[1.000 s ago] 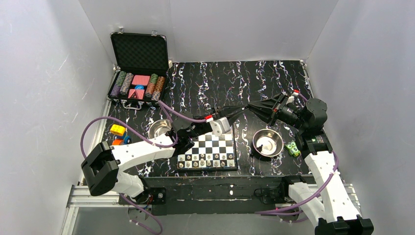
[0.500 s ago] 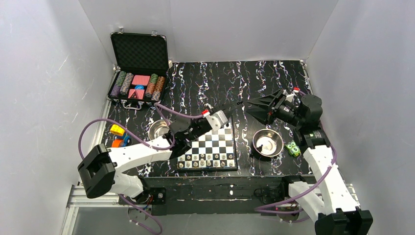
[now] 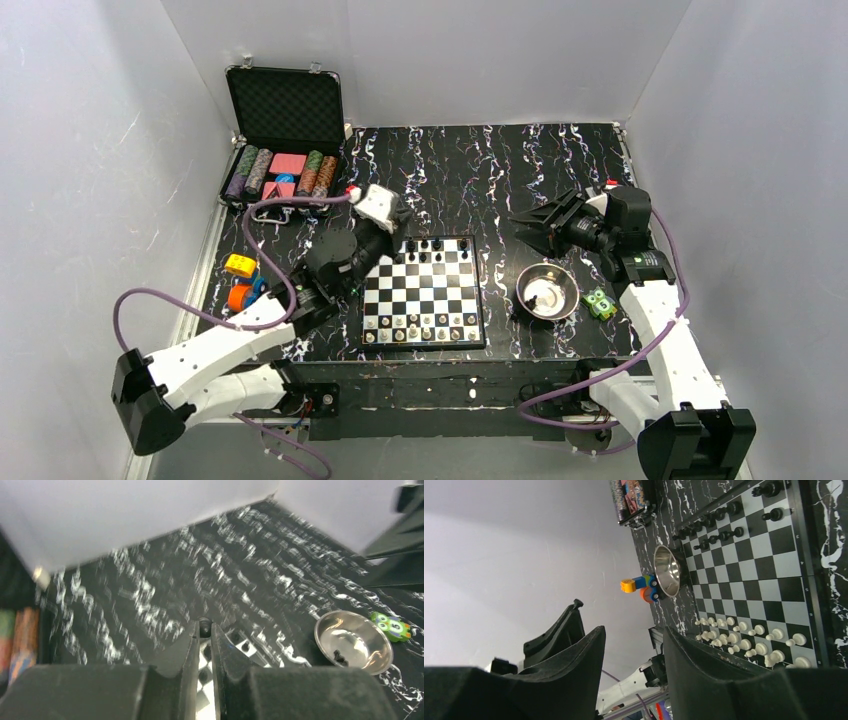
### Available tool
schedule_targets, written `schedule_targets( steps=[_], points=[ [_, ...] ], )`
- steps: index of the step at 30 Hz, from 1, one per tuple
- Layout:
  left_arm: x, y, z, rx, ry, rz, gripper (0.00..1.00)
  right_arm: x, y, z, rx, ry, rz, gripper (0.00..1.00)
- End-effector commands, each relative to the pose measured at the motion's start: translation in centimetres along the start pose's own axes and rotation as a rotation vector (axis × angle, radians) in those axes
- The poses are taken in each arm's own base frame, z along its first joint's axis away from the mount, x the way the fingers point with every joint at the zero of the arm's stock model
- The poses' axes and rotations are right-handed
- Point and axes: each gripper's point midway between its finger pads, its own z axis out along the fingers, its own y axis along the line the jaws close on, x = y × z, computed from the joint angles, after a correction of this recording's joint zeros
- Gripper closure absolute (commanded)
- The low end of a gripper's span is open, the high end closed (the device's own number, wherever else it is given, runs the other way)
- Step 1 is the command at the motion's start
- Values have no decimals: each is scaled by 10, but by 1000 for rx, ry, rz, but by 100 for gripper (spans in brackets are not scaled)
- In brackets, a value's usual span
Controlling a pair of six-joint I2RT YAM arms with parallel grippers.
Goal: Set up the chess pieces on the board
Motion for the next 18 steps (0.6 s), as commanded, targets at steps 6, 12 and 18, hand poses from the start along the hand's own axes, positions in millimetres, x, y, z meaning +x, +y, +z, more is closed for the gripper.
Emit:
schedule_targets(
  steps=[6, 12, 18],
  points=[
    [99, 67, -37, -261, 531, -332, 100, 1, -8, -1, 11, 10, -45, 47],
    [140, 67, -30, -247, 650, -418, 100, 4, -15, 1, 20, 33, -33, 48],
    [172, 66, -31, -254, 723, -437, 100, 6, -22, 1, 30, 40, -26, 49]
  ],
)
